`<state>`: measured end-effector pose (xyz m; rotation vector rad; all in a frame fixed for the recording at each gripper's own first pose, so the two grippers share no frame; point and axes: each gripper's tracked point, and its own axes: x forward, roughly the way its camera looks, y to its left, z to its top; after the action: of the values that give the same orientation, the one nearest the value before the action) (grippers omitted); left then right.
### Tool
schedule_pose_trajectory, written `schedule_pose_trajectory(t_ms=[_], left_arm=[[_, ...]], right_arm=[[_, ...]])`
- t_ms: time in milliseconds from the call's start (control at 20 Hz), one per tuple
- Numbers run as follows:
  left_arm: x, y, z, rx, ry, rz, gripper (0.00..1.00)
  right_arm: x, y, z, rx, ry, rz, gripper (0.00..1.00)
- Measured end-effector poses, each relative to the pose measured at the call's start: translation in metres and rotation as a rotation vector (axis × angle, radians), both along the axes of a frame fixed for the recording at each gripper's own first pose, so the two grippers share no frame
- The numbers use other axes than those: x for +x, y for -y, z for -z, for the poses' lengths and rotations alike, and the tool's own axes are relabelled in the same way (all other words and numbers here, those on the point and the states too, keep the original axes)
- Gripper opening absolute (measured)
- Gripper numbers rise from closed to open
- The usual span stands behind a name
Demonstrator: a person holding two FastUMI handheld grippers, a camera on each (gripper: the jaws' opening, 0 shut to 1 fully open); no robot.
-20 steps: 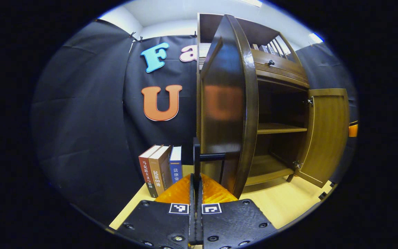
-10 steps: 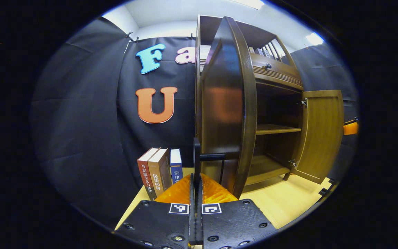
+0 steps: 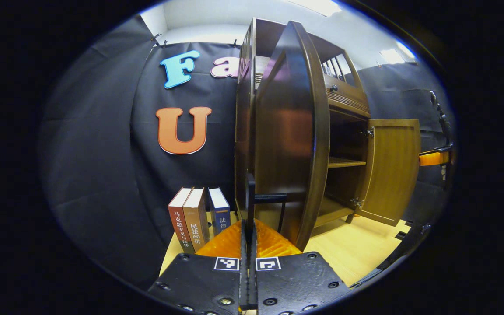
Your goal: Open the right door of the double-door shoe cabinet with the right hand, and open the left door with the left hand.
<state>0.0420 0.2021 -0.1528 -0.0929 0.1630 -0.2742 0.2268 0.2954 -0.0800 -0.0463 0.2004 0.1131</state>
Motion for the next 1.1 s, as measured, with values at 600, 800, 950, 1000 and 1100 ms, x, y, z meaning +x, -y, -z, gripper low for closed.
schedule_pose_trajectory(t_ms=[600, 800, 950, 1000, 1100], left_arm=[[-0.018, -0.02, 0.015, 0.043, -0.067, 0.013, 0.65], [-0.05, -0.04, 0.02, 0.088, -0.093, -0.108, 0.95], [-0.081, -0.04, 0.001, 0.079, -0.076, -0.261, 0.93], [-0.093, -0.036, -0.006, 0.073, -0.075, -0.311, 0.95], [-0.11, -0.026, -0.022, 0.097, -0.076, -0.409, 0.84]], right_arm=[[0.024, -0.022, -0.019, -0.032, 0.023, -0.093, 1.0], [0.025, -0.013, -0.017, -0.022, 0.036, -0.126, 1.0], [0.028, 0.004, -0.017, -0.008, 0.036, -0.152, 1.0], [0.028, 0.01, -0.019, -0.004, 0.035, -0.153, 1.0], [0.028, 0.026, -0.022, 0.008, 0.04, -0.148, 1.0]])
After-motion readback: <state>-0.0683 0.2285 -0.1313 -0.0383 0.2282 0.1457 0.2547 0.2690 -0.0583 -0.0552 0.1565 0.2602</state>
